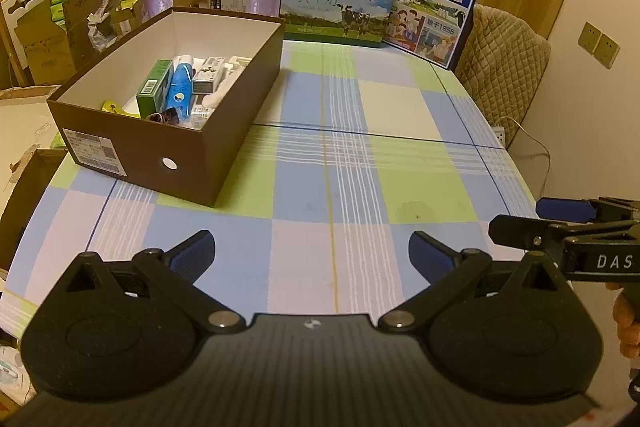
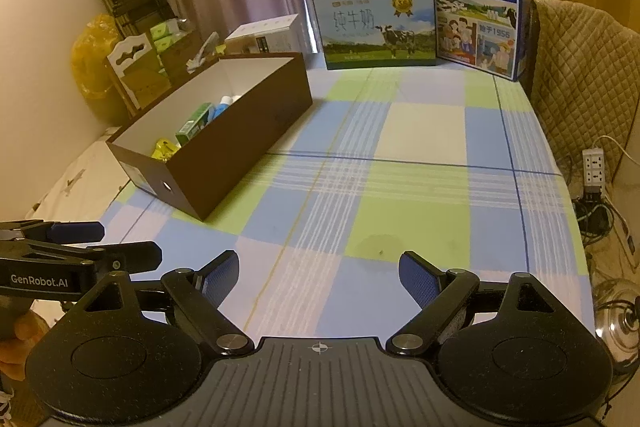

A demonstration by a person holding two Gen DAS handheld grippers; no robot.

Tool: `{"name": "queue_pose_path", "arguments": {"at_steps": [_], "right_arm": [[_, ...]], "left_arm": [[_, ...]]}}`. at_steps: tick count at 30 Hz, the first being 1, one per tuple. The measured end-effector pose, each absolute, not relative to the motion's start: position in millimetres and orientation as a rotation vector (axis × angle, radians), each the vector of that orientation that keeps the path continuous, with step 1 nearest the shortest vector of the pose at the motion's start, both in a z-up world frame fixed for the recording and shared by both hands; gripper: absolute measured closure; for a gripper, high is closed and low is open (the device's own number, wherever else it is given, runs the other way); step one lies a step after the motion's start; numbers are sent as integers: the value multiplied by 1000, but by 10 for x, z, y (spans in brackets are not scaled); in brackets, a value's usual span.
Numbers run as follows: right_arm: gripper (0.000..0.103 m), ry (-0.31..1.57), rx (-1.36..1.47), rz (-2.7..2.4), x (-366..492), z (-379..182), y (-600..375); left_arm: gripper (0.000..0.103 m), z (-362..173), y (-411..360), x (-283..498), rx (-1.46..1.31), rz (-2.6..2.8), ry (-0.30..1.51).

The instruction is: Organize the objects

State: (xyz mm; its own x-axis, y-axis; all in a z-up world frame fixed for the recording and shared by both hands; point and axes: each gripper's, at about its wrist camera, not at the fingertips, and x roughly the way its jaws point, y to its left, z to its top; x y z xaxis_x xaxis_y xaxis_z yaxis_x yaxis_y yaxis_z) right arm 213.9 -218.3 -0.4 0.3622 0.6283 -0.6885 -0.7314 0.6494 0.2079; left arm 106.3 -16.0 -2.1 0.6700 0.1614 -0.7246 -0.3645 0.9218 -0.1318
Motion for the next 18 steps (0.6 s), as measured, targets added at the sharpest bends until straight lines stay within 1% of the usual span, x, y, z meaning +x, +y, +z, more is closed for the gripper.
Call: {"name": "queue_pose_path", "arguments": {"at_steps": [18], "right_arm": [[19,823,-137,879,2139,-37,-2328]], "left_arm": [[1,-42,-297,1068,-267,300,790]]}}
